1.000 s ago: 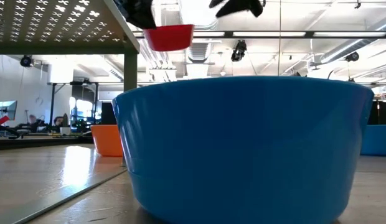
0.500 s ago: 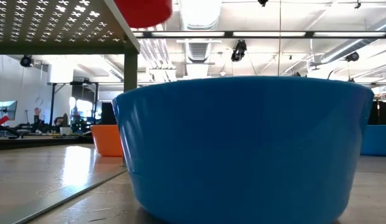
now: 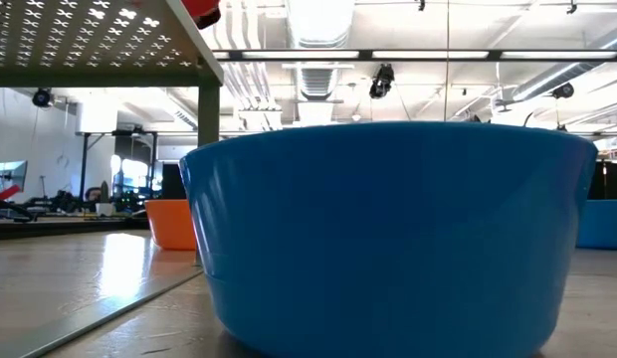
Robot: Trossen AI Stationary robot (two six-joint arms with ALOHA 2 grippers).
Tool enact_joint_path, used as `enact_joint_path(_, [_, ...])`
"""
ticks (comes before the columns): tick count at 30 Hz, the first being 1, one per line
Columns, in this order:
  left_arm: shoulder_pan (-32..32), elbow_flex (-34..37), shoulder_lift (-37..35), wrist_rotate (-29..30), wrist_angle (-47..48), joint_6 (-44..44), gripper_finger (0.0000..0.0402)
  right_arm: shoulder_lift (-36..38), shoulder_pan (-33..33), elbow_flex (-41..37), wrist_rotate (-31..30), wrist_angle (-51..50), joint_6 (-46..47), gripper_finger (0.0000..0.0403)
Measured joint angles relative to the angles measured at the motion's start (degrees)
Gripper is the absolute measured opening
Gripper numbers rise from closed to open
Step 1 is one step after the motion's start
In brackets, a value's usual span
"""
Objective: Pick & Place Mini bowls
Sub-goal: Put the middle left red bowl on the shelf
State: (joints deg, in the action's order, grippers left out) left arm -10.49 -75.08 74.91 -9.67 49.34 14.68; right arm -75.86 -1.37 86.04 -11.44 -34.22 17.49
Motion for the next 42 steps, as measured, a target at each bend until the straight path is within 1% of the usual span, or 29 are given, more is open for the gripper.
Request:
enact_joint_path(5, [-2.02, 0.01, 3.16, -1.61, -0.49, 0.35, 0.0, -0.24, 0.0, 0.0, -0.02, 0.0, -0.17, 0.0173])
enact_joint_path(10, [-2.27, 0.01, 5.31, -2.76, -2.96, 0.39, 0.0, -0.26, 0.0, 0.0, -0.03, 0.03, -0.17, 0.0169])
enact_joint_path(18, [-2.98, 0.01, 7.13, -2.78, -3.5, 0.41, 0.0, -0.26, 0.0, 0.0, -0.04, 0.0, -1.02, 0.0167])
enact_joint_path(24, [-5.62, 0.01, 8.86, -2.78, -3.64, 0.46, 0.0, -0.13, 0.0, 0.0, -0.04, -0.02, -1.84, 0.0166])
enact_joint_path(30, [-8.06, -0.08, 10.86, -2.74, -4.97, 2.62, 0.0, 0.49, 0.0, 0.0, -0.04, -0.02, -3.21, 0.0166])
enact_joint_path(38, [-10.81, -0.1, 11.19, 0.46, -5.69, 3.37, 0.0, 1.19, 0.0, 0.0, -0.04, 0.0, -4.24, 0.0166])
enact_joint_path(42, [-11.45, -0.1, 11.19, 0.76, -5.84, 1.94, 0.0, 1.38, 0.0, 0.0, -0.04, 0.02, -4.19, 0.0166])
